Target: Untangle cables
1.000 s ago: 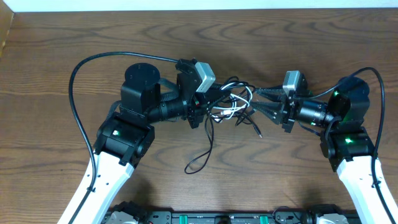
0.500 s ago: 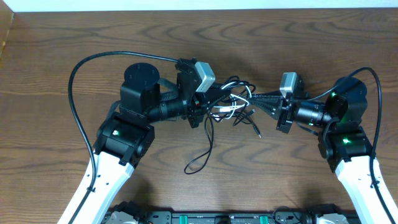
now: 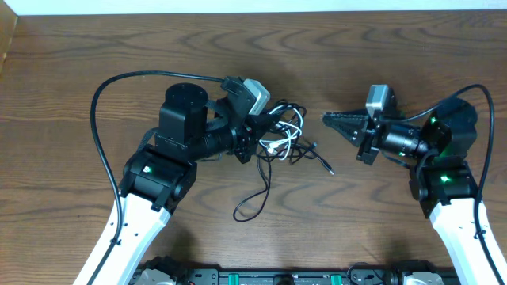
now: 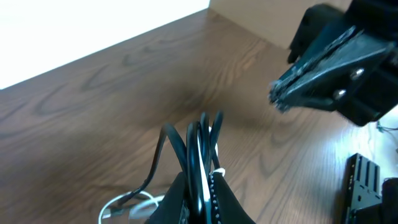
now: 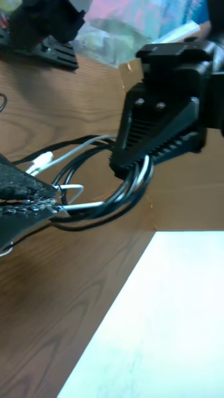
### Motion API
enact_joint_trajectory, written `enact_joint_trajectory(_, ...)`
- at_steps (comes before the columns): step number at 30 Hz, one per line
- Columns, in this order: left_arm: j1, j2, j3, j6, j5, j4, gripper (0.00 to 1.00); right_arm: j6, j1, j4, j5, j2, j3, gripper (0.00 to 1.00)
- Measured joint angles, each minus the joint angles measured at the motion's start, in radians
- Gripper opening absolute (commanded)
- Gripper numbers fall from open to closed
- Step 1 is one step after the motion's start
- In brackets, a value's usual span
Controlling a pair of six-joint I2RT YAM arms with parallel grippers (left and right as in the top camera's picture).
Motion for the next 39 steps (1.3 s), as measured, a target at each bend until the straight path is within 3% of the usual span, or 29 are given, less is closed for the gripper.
enact_joint_trajectory(9, 0.000, 0.000, 0.000, 0.000, 0.027, -0.017, 0.08, 0.055, -0.002, 0.007, 0.000, 0.000, 0.000, 0.01)
enact_joint_trajectory(13, 0.000, 0.000, 0.000, 0.001, 0.048, 0.023, 0.08, 0.019, -0.002, -0.073, 0.000, 0.000, 0.000, 0.17)
enact_joint_trajectory(22, 0.000, 0.000, 0.000, 0.003, 0.163, 0.113, 0.08, -0.093, -0.002, -0.164, 0.028, 0.000, 0.000, 0.43)
enact_joint_trajectory(29, 0.000, 0.000, 0.000, 0.003, 0.217, 0.133, 0.08, -0.111, 0.018, -0.143, 0.039, 0.000, 0.000, 0.56)
enact_joint_trajectory(33, 0.000, 0.000, 0.000, 0.003, 0.227, 0.133, 0.08, -0.111, 0.043, -0.117, 0.039, 0.000, 0.000, 0.57)
enact_joint_trajectory(34, 0.000, 0.000, 0.000, 0.003, 0.229, 0.133, 0.08, -0.111, 0.050, -0.116, 0.039, 0.000, 0.000, 0.54)
enact_joint_trajectory(36, 0.000, 0.000, 0.000, 0.003, 0.232, 0.133, 0.08, -0.113, 0.056, -0.113, 0.039, 0.000, 0.000, 0.38)
enact_joint_trajectory(39, 0.000, 0.000, 0.000, 0.003, 0.232, 0.133, 0.08, -0.119, 0.058, -0.111, 0.040, 0.000, 0.000, 0.28)
